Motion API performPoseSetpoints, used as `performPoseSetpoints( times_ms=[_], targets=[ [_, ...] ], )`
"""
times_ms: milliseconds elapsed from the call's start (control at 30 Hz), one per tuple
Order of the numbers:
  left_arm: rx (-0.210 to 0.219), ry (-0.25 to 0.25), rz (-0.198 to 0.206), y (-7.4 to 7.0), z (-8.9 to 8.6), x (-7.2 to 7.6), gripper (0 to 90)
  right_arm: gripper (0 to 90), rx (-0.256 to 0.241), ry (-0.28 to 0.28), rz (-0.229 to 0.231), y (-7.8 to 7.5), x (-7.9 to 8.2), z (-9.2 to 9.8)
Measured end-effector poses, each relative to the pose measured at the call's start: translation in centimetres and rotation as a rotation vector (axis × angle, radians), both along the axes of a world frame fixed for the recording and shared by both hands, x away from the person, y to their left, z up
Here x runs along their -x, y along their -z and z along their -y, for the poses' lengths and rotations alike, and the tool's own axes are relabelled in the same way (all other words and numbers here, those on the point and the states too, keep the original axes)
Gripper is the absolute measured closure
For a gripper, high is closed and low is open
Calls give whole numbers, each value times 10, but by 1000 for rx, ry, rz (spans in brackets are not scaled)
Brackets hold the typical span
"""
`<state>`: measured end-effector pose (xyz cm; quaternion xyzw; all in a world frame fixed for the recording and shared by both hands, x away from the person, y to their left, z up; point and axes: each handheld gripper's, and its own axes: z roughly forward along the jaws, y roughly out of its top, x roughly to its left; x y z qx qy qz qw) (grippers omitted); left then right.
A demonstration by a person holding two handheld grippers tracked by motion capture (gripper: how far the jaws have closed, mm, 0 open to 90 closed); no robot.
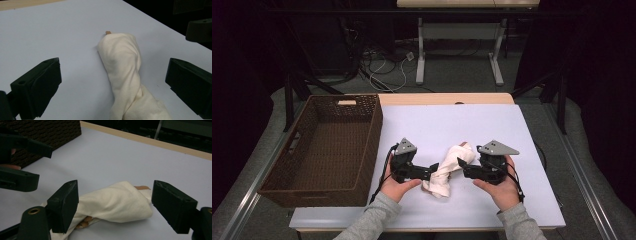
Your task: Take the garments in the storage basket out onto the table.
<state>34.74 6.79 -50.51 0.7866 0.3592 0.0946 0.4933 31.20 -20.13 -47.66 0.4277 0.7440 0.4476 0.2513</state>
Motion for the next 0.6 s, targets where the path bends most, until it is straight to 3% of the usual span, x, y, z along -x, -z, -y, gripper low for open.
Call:
performPoseSetpoints(
  times_ms=[267,600],
  targets=[
    [-20,-10,9,0,-2,1,62,297,0,-4,30,17,7,3],
    [-17,-45,10,-2,-12,0,116,371,-16,-6,12,22,10,9]
  ],
)
